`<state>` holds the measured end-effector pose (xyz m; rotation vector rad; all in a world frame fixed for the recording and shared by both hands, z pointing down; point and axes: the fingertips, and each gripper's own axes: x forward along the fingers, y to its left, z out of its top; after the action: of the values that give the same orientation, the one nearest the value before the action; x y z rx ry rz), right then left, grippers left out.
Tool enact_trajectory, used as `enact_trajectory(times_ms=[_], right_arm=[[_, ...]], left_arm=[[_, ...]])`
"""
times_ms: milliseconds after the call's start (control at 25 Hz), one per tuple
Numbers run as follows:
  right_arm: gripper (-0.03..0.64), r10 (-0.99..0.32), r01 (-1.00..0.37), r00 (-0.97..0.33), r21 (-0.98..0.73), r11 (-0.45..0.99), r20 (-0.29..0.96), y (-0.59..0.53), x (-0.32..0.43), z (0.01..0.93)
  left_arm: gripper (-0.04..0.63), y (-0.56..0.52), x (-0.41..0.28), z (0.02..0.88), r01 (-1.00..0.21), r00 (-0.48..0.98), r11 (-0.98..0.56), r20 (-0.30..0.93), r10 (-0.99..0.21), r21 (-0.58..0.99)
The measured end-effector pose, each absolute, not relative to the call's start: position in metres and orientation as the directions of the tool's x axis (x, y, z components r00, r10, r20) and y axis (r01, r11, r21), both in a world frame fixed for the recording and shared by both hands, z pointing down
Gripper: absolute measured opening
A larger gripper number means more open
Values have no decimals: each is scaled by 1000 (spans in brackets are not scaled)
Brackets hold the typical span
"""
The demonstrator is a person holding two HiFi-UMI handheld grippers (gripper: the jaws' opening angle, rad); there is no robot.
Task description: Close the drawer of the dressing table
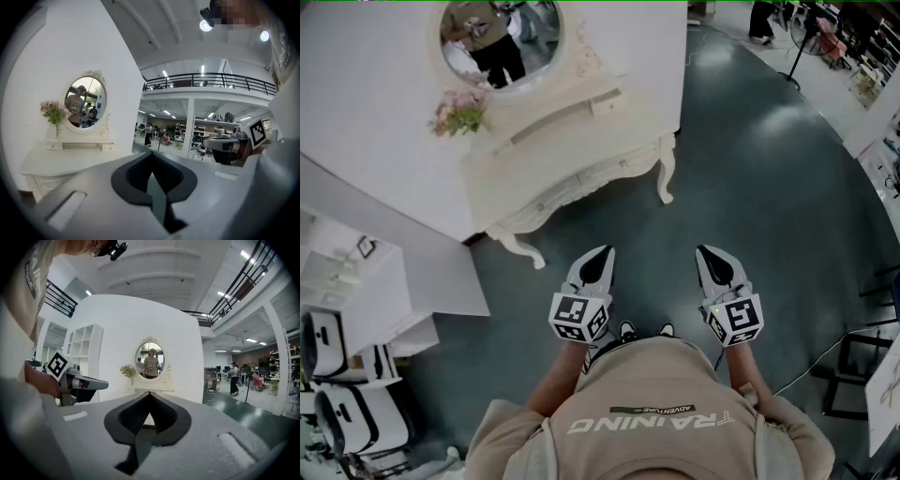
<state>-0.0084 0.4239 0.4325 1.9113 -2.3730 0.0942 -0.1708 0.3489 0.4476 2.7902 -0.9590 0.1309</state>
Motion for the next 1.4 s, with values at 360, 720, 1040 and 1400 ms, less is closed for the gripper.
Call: enact_trajectory(times_ms=[360, 720, 1040, 1400], right_arm=[[2, -972, -976, -215, 6, 217, 96, 417, -23, 430], [2, -980, -988, -155, -24, 153, 127, 401, -36, 441], [2, -979, -992, -123, -47, 117, 161, 382, -61, 450], [2, -977, -992, -121, -55, 113, 175, 346, -48, 453]], left_arm=[[17, 341, -186, 450, -617, 787, -772, 146, -600, 155], [17, 326, -201, 468, -577, 816, -795, 162, -555, 188], [17, 312, -216, 487, -540, 841, -809, 182, -510, 230], [17, 282, -210, 489, -543, 839, -785, 174, -515, 297]])
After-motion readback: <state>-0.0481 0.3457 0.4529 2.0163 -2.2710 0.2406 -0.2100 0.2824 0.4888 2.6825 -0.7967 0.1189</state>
